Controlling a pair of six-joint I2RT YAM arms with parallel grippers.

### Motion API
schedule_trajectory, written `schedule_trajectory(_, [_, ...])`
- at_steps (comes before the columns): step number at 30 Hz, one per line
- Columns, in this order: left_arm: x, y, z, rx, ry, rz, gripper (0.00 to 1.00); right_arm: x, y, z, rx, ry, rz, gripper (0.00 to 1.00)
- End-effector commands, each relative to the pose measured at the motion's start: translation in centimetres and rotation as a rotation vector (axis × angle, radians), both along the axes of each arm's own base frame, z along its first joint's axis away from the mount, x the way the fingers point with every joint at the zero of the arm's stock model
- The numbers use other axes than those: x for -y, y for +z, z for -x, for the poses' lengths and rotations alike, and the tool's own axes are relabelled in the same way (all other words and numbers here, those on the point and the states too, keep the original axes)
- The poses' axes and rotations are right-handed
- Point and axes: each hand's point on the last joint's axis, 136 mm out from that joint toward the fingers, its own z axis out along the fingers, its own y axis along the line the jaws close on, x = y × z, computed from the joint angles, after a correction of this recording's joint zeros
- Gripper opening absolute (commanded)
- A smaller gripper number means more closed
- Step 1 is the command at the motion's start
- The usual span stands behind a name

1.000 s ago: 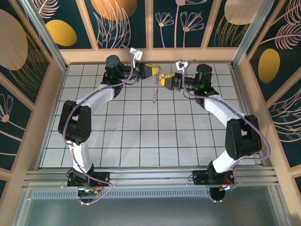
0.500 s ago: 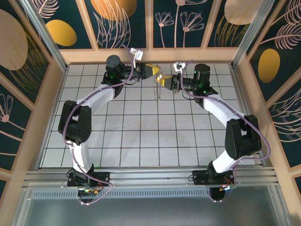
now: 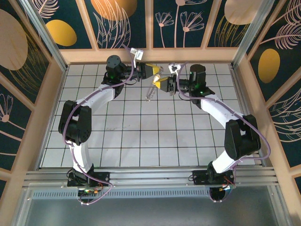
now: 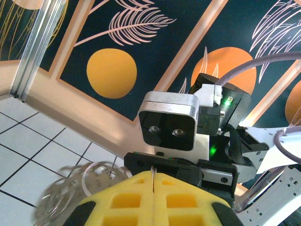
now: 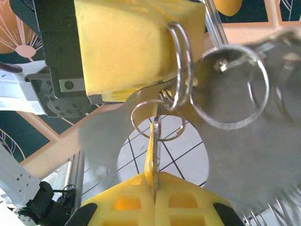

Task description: Put the keys on the keyring

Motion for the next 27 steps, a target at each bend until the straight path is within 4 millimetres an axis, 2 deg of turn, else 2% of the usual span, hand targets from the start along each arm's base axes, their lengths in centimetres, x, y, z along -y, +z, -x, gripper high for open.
schedule_trajectory(1, [0.1, 3.1, 0.4, 0.099, 0.016, 0.058, 0.0, -1.4, 0.0, 0.9, 0.013, 0.074, 0.014, 0.0])
schedule_trajectory(6, [0.1, 3.2, 0.2, 0.094, 0.022, 0.062, 0.0, -0.9, -0.4, 0.9, 0.002, 0.055, 0.023, 0.0])
schedule_trajectory(8, [0.1, 3.2, 0.2, 0.091, 0.026, 0.064, 0.0, 0.0, -0.4, 1.0, -0.004, 0.036, 0.015, 0.12])
schedule_trajectory(10, [0.1, 3.2, 0.1, 0.088, 0.03, 0.067, 0.0, 1.1, -0.2, 1.0, -0.01, 0.007, 0.005, 0.3])
schedule_trajectory(11, [0.1, 3.2, 0.0, 0.085, 0.033, 0.068, 0.0, 1.7, -0.1, 1.2, -0.011, -0.008, -0.002, 0.35])
schedule_trajectory(13, [0.1, 3.3, -0.1, 0.082, 0.036, 0.071, 0.0, 2.9, 0.1, 1.6, -0.01, -0.036, -0.009, 0.39])
schedule_trajectory(18, [0.1, 3.3, -0.1, 0.08, 0.037, 0.074, 0.0, 4.8, 1.1, 2.4, 0.015, -0.096, -0.02, 0.4])
schedule_trajectory(24, [0.1, 3.1, -0.1, 0.076, 0.037, 0.073, 0.0, 5.9, 5.2, 1.4, 0.073, -0.179, -0.107, 0.42])
schedule_trajectory(27, [0.1, 3.0, 0.0, 0.072, 0.035, 0.073, 0.0, 6.2, 7.1, 0.2, 0.067, -0.226, -0.17, 0.42])
